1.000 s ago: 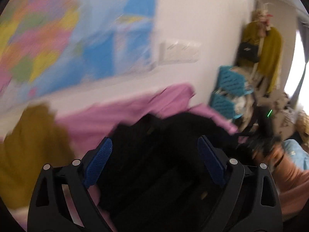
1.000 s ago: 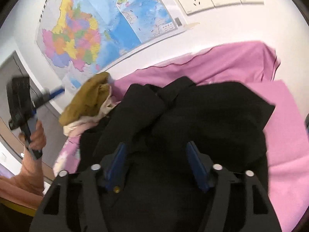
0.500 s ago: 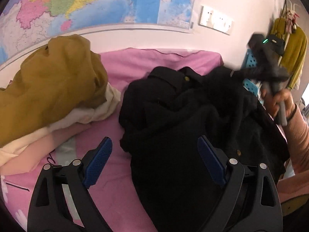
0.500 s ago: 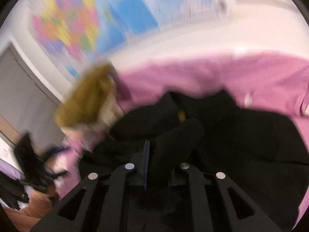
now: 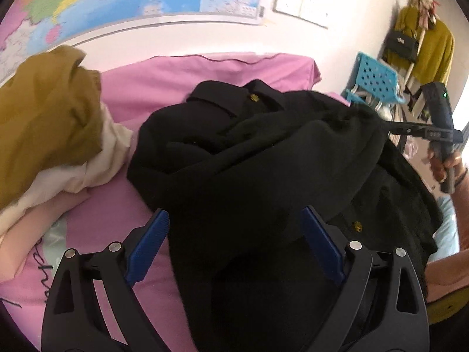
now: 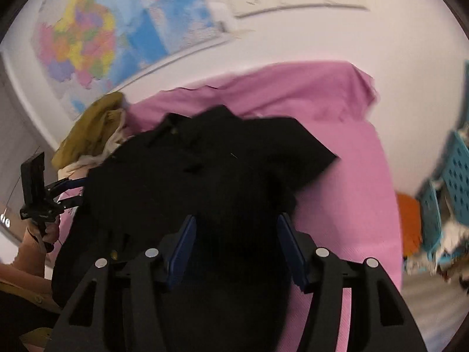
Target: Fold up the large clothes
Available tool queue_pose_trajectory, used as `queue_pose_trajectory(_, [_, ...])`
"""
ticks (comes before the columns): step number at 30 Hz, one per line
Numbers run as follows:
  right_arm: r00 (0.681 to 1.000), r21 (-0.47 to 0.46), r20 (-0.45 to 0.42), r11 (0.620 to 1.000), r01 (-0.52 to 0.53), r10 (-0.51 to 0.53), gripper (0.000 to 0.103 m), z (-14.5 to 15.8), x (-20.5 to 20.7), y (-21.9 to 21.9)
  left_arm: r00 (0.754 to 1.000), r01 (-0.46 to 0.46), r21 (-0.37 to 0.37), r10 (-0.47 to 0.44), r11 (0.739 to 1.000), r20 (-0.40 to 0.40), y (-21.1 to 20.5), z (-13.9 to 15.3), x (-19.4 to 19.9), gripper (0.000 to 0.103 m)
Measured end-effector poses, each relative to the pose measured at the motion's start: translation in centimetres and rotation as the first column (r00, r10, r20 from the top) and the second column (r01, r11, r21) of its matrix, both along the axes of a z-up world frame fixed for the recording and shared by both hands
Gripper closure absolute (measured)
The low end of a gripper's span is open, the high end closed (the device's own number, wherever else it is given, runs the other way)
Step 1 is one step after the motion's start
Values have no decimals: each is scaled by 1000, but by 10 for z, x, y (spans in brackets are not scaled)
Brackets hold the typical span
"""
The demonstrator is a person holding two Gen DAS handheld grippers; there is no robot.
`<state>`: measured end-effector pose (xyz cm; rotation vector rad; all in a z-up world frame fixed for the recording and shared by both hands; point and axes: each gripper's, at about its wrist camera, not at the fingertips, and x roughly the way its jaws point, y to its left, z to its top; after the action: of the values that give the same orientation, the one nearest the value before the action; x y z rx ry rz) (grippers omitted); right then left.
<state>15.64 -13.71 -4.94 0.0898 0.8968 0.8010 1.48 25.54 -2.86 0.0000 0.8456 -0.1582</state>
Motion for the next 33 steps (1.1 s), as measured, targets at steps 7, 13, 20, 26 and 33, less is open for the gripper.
queue_pose_trajectory(7, [998,82,50,996,35,-39,22,15,12,6,999,-31,34,32,999,-19,-4,-6,11,14])
queue_pose_trajectory(13, [1000,41,-8,999,7,-6,78,-4,32,40,994,-96,5,96,995,-47,4,-13,11,13])
queue_pose_trajectory(20, [991,42,29,990,133,-134,98,-6,27,10,992,-114,-21,113,993,-53,8,-16,12,13])
queue_pose_trajectory(26, [974,64,13,972,225,-226,63,-6,19,-11,990,-131,-34,129,991,-50,5,-16,5,12])
queue_pose_trajectory(33, [984,50,162,996,70,-77,61,24,-19,26,989,-144,-24,143,989,-25,4,-10,-9,12])
